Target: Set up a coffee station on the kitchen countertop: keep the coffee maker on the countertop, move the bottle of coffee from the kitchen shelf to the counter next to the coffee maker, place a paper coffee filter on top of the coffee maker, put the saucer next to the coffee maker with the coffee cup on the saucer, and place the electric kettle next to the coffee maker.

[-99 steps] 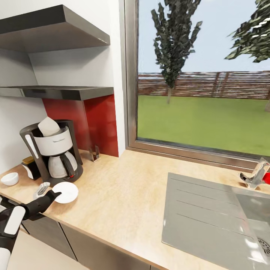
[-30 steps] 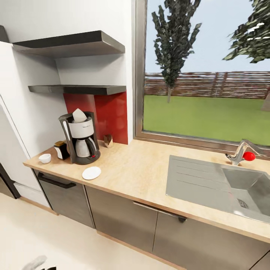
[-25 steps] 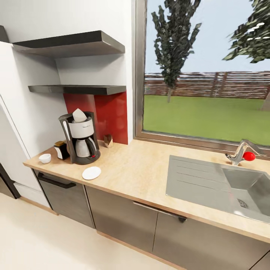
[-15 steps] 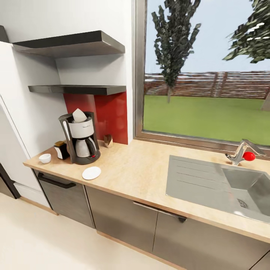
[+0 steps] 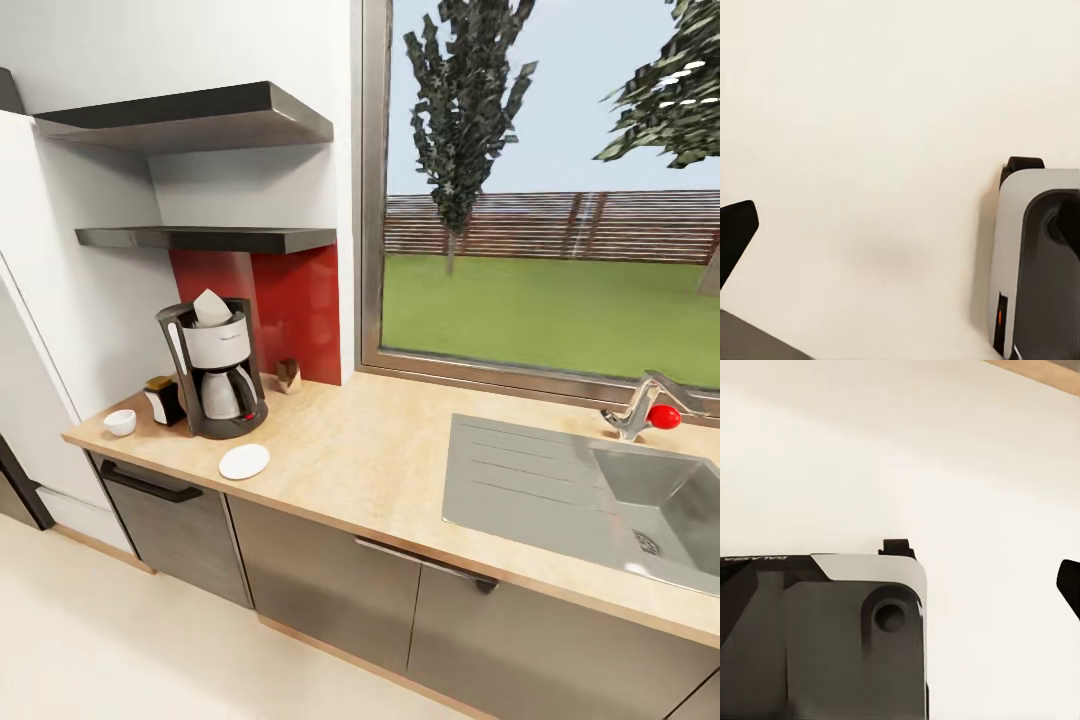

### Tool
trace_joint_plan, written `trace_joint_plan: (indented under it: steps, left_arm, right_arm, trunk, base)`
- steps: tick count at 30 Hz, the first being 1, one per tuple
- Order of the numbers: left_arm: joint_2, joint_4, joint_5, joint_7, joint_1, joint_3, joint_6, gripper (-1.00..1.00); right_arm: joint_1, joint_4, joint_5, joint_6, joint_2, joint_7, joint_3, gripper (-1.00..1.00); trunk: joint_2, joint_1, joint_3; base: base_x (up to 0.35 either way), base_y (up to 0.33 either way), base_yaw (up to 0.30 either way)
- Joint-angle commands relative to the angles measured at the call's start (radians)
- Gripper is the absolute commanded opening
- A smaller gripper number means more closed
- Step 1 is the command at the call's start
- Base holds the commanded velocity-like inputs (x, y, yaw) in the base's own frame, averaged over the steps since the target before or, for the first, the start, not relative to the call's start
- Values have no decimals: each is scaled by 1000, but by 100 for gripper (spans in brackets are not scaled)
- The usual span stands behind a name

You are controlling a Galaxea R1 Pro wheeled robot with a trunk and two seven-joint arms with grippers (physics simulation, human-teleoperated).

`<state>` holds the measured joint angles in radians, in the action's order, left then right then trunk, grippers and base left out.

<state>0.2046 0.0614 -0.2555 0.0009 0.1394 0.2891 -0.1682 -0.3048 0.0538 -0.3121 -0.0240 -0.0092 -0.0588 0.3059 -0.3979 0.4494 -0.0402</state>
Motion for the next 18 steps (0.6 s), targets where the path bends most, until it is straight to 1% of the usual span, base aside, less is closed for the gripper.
trace_joint_plan:
  steps: [1, 4, 10, 12, 14, 16, 18]
  left_arm:
    - [0, -1, -11, 0, 1, 8, -4, 100]
    - [1, 0, -12, 0, -1, 8, -4, 100]
    - [1, 2, -13, 0, -3, 8, -4, 100]
    - [1, 2, -12, 0, -3, 8, -4, 100]
    - [0, 2, -12, 1, -3, 8, -4, 100]
    - [0, 2, -13, 0, -3, 8, -4, 100]
    - [-1, 1, -14, -2, -3, 8, -4, 100]
  right_arm:
    - [0, 2, -9, -3, 0, -4, 9, 100]
    - [0, 2, -9, -3, -2, -3, 8, 100]
    - [0, 3, -14, -3, -6, -3, 4, 100]
    - [0, 3, -28, -3, -6, -2, -2, 100]
    - [0, 3, -58, -3, -8, -1, -8, 100]
    - [0, 3, -79, -3, -9, 1, -11, 100]
    - [0, 3, -91, -3, -9, 1, -12, 100]
  trunk:
    - [-2, 1, -2]
    - [-2, 1, -2]
    - [-2, 1, -2]
    - [-2, 1, -2]
    - [-2, 1, -2]
    - [-2, 1, -2]
    - [-2, 1, -2]
  base:
    - [0, 0, -6]
    - [0, 0, -124]
    - [0, 0, -261]
    - [0, 0, -292]
    - [0, 0, -296]
    - [0, 0, -298]
    - [0, 0, -299]
